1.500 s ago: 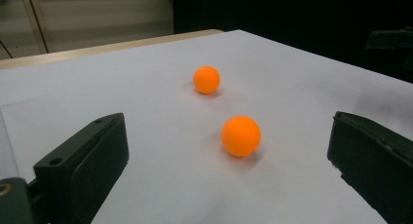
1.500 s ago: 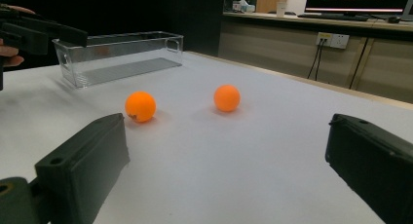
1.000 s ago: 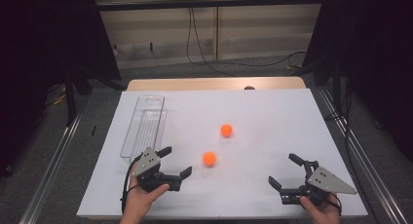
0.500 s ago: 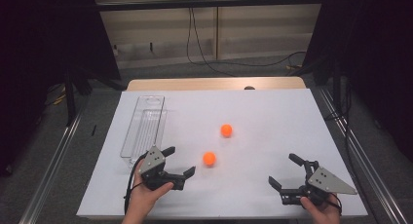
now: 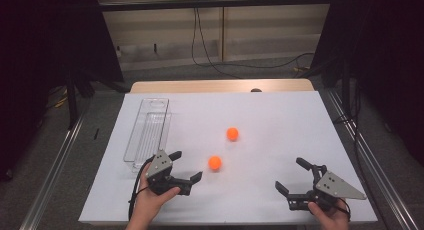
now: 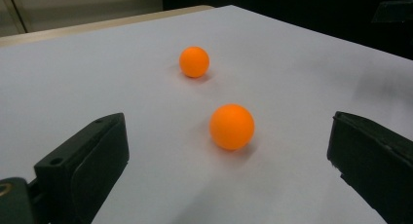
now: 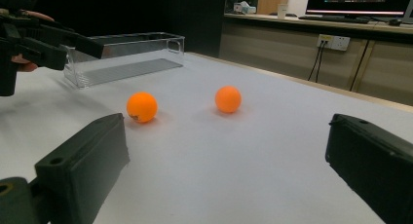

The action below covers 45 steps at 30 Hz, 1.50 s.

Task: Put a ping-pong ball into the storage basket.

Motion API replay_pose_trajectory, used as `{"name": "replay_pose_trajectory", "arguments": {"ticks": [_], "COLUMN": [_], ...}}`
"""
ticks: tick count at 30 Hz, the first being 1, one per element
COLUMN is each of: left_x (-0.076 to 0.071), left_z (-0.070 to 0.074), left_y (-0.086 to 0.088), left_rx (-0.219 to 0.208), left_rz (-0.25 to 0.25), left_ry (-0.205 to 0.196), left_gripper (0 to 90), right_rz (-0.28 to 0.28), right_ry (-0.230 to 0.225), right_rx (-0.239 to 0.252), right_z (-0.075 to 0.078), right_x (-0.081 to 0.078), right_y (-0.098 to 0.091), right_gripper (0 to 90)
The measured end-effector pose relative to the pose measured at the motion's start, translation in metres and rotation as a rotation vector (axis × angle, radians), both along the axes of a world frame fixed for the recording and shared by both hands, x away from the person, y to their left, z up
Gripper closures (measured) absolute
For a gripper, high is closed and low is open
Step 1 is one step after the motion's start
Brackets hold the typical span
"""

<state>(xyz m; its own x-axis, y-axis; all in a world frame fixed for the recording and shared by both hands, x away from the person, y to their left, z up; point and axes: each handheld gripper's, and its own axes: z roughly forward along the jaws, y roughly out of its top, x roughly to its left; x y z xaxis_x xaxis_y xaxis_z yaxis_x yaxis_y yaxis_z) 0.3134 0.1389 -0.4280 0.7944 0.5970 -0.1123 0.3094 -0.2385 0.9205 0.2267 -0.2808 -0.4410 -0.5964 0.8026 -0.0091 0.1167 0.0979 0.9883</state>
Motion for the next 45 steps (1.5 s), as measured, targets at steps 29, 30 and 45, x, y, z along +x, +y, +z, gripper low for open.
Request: {"name": "replay_pose_trajectory", "arguments": {"ticks": [29,30,45], "left_x": [0.006,0.006,0.008], "left_z": [-0.005,-0.005,-0.005], "left_y": [-0.008,-0.008,-0.013], "left_rx": [0.054,0.053,0.079], "left_rz": [-0.011,-0.011,-0.023], "left_ry": [0.030,0.030,0.040], "left_gripper": [1.9,1.8,2.0], "right_rz": [0.003,0.003,0.004], "right_ry": [0.000,0.000,0.003], "right_rx": [-0.002,-0.002,0.000], "right_z": [0.000,0.000,0.000], "right_x": [0.001,0.001,0.001], "right_y": [0.000,0.000,0.000], "right_gripper": [1.2,1.2,1.3]}}
